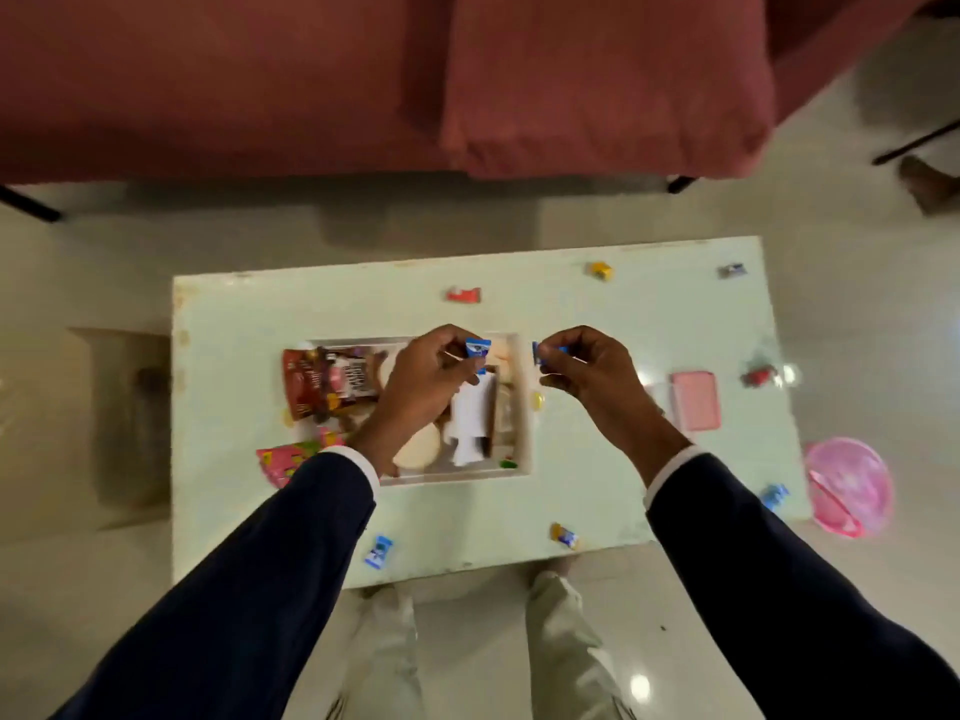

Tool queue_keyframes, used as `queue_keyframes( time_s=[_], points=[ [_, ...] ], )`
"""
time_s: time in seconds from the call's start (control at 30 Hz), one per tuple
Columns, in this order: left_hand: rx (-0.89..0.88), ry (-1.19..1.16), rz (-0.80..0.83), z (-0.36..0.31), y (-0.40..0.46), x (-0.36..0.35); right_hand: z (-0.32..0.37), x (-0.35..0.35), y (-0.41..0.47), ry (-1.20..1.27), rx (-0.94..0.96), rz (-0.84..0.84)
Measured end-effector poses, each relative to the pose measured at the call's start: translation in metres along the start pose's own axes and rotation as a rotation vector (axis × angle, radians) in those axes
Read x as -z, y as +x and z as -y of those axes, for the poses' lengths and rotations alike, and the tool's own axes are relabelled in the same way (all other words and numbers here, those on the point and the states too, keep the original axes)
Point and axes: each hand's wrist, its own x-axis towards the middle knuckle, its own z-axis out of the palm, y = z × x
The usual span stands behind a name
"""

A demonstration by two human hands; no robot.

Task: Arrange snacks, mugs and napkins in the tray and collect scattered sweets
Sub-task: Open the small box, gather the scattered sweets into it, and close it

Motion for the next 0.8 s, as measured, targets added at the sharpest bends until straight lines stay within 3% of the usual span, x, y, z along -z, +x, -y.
queue_keyframes(
  time_s=[0.23, 0.4, 0.8],
  points=[
    [0.089, 0.069, 0.086, -0.039, -0.002, -0.183, -0.034, 0.159, -0.045, 0.167, -0.104, -0.222],
    [0.192, 0.182, 0.022, -0.008, 0.005, -0.265, -0.084, 0.223, -0.038, -0.061, -0.249, -0.397],
    [0.266, 0.215, -0.058, 0.025, 0.017, -0.317, -0.124, 0.244, -0.021, 0.037, -0.302, -0.393]
  ],
)
